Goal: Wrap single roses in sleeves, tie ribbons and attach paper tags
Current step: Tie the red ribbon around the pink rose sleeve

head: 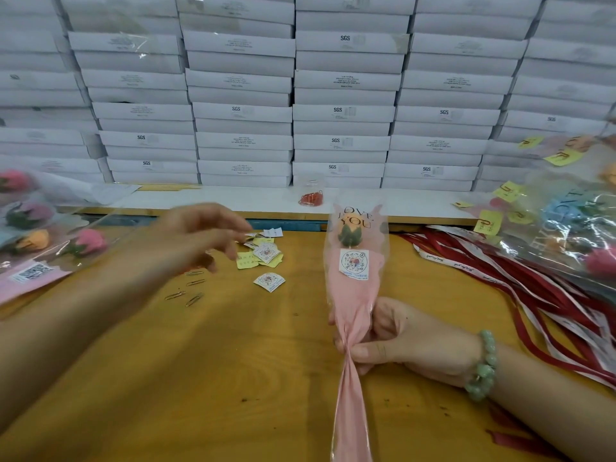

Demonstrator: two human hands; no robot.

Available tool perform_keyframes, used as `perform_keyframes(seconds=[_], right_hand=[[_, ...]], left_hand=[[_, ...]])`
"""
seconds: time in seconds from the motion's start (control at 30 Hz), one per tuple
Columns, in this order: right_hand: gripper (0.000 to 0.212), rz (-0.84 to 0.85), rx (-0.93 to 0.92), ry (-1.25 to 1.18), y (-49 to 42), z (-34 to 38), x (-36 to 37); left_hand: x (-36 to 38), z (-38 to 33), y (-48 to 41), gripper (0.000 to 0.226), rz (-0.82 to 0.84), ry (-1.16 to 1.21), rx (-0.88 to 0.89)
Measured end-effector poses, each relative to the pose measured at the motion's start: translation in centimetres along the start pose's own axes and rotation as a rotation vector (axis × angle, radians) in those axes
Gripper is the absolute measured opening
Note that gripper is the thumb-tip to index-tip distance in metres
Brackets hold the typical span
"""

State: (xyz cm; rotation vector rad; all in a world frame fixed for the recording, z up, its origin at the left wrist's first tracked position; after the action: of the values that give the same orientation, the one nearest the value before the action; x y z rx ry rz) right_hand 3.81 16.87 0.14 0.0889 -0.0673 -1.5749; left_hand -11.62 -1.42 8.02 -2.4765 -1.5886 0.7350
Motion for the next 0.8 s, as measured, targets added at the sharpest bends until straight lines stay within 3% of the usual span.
perform_keyframes(seconds=[0.13, 0.3, 0.47, 0.63, 0.8], right_hand=[[0.041, -0.004, 0.004, -0.005, 0.0, 0.1, 0.0], [0.039, 0.002, -0.002, 0.0, 0.0, 0.0, -0.1], [0.04, 0.006, -0.003, -0.008, -0.1, -0.1, -0.2], [0.04, 0.008, -0.008, -0.005, -0.1, -0.1, -0.2], [0.042, 0.003, -0.01, 0.003, -0.2, -0.2, -0.3]], left_hand=[[-7.5, 4.3, -4.5, 0.029, -0.169, -0.578, 0.199], [-13.1, 11.9, -6.1, 0.053, -0.096, -0.904, 0.171], [-13.8, 15.2, -6.7, 0.041, 0.054, -0.986, 0.133], [-13.3, 16.2, -6.4, 0.043, 0.021, -1.078, 0.197], [-13.0, 16.1, -5.9, 0.017, -0.028, -1.159, 0.24]])
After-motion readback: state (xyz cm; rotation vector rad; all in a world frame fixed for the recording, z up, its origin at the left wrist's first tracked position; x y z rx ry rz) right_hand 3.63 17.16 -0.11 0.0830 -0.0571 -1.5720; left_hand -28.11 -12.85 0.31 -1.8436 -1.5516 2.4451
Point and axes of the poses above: each hand's wrist, its own y-axis away from the middle knuckle, its own x-axis out of the palm, z = x × y, the point moved 6 cm from there along -y, towards the middle knuckle, and after that the axes turned 11 degrees about -z, right-handed, at the moved point
